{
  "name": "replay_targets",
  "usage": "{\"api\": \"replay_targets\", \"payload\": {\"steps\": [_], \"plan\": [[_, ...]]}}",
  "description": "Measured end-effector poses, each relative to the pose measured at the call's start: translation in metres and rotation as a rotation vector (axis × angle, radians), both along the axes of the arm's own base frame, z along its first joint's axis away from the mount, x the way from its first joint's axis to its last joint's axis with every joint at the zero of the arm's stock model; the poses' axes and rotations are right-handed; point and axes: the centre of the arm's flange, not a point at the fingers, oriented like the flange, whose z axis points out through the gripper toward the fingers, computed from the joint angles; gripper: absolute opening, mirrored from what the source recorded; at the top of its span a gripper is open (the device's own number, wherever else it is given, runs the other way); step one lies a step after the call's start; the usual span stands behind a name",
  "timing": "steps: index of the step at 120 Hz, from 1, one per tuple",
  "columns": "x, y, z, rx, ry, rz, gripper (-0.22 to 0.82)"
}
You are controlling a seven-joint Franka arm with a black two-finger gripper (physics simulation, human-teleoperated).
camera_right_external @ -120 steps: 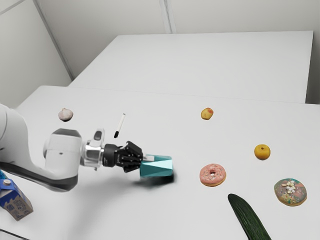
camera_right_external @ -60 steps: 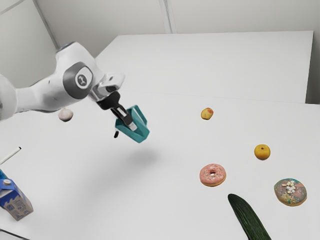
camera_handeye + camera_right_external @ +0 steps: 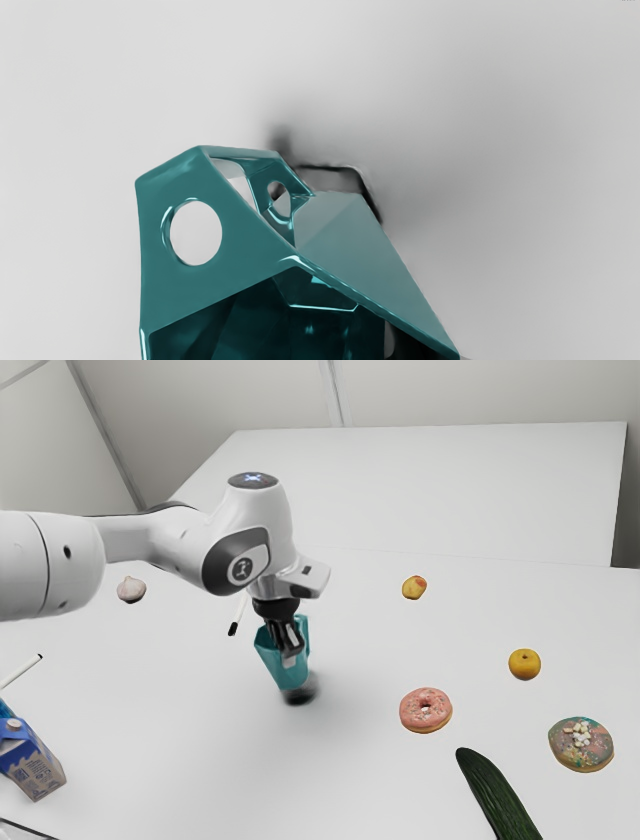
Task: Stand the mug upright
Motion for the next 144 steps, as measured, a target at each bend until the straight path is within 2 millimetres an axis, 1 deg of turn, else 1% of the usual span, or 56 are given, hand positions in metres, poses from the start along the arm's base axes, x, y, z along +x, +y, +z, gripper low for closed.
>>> {"api": "replay_targets", "payload": {"steps": [19,24,29,36,50,57,63,72,82,89,99,101,116,123,136,144], "plan": [[0.018,0.069,-0.001,0.0,-0.043,0.197,-0.18],[0.02,0.081,-0.003,0.0,-0.049,0.237,-0.18],[0.021,0.087,-0.005,-0.002,-0.054,0.264,-0.18],[0.022,0.084,-0.007,-0.004,-0.059,0.279,-0.18],[0.019,0.059,-0.011,-0.006,-0.066,0.268,-0.18],[0.018,0.052,-0.014,-0.007,-0.064,0.271,-0.18],[0.017,0.051,-0.015,-0.008,-0.064,0.283,-0.18],[0.018,0.056,-0.016,-0.009,-0.065,0.31,-0.18],[0.02,0.061,-0.023,-0.009,-0.059,0.339,-0.18],[0.021,0.059,-0.028,-0.01,-0.057,0.348,-0.18],[0.022,0.055,-0.029,-0.014,-0.06,0.357,-0.18],[0.022,0.055,-0.029,-0.015,-0.06,0.359,-0.15],[0.022,0.054,-0.029,-0.019,-0.062,0.374,0.13],[0.022,0.055,-0.029,-0.02,-0.062,0.381,0.24],[0.022,0.054,-0.028,-0.022,-0.065,0.389,0.38],[0.024,0.054,-0.019,-0.029,-0.079,0.392,0.44]]}}
